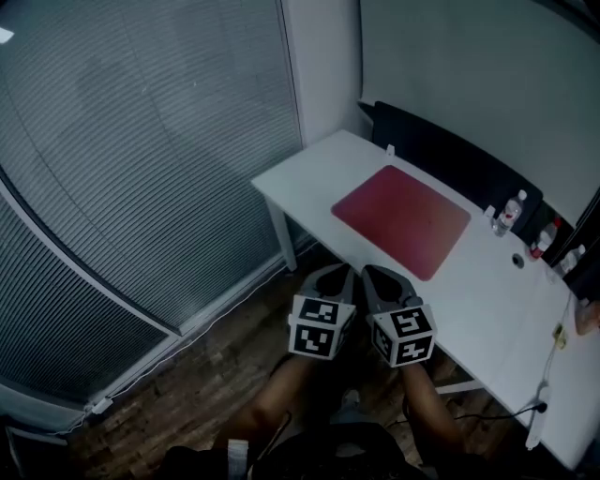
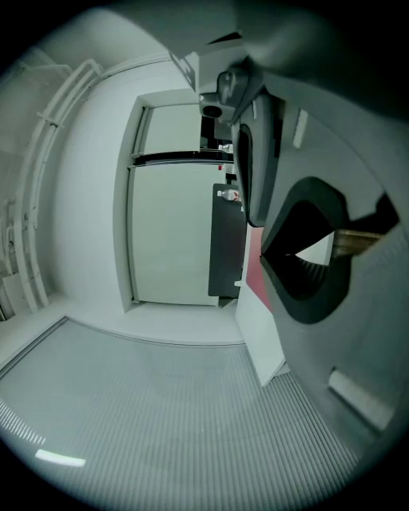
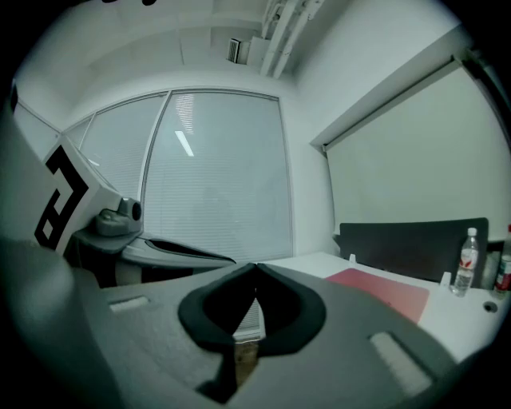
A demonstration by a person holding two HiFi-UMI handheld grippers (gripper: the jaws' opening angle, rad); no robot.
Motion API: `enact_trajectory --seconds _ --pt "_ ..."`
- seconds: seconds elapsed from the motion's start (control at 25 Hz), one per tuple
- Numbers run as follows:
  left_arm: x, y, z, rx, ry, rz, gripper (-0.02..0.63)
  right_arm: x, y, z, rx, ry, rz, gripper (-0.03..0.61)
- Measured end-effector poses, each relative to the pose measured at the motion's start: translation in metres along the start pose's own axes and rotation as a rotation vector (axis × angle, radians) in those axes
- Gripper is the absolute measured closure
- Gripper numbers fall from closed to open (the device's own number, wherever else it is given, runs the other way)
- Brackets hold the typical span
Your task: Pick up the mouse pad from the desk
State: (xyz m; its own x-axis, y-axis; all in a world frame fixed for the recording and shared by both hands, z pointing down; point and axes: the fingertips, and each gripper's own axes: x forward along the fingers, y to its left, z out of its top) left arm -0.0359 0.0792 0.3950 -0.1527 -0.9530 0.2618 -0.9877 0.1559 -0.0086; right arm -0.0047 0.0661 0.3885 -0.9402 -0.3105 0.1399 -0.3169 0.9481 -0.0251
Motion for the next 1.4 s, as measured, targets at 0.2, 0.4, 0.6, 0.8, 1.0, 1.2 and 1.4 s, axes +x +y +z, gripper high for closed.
enact_trajectory --seconds 0.2,0.4,0.6,0.8,1.0,1.2,1.4 --pt "0.047 0.008 0.005 -0.005 0.023 0.014 0.609 0.028 -0.037 0.003 0.013 0.008 0.017 0.577" --pt "0.085 0.015 0.018 0.005 0.033 0.029 0.609 0.051 -0.068 0.01 0.023 0.007 0.036 0.577" --pt "0.109 0.022 0.03 0.015 0.02 0.044 0.609 0.067 -0.093 0.008 0.022 0.016 0.03 0.577" --pt "0.13 0.029 0.031 0.012 0.031 0.037 0.609 0.082 -0.109 0.008 0.02 0.014 0.026 0.577" --pt "0.155 0.04 0.036 0.011 0.028 0.015 0.609 0.1 -0.126 0.009 0.014 0.016 0.003 0.577" --pt "0.188 0.052 0.038 0.008 0.031 -0.032 0.609 0.126 -0.148 0.008 0.016 0.029 -0.043 0.577" --pt "0.224 0.075 0.042 0.011 0.042 -0.086 0.609 0.16 -0.164 0.009 0.027 0.04 -0.092 0.577"
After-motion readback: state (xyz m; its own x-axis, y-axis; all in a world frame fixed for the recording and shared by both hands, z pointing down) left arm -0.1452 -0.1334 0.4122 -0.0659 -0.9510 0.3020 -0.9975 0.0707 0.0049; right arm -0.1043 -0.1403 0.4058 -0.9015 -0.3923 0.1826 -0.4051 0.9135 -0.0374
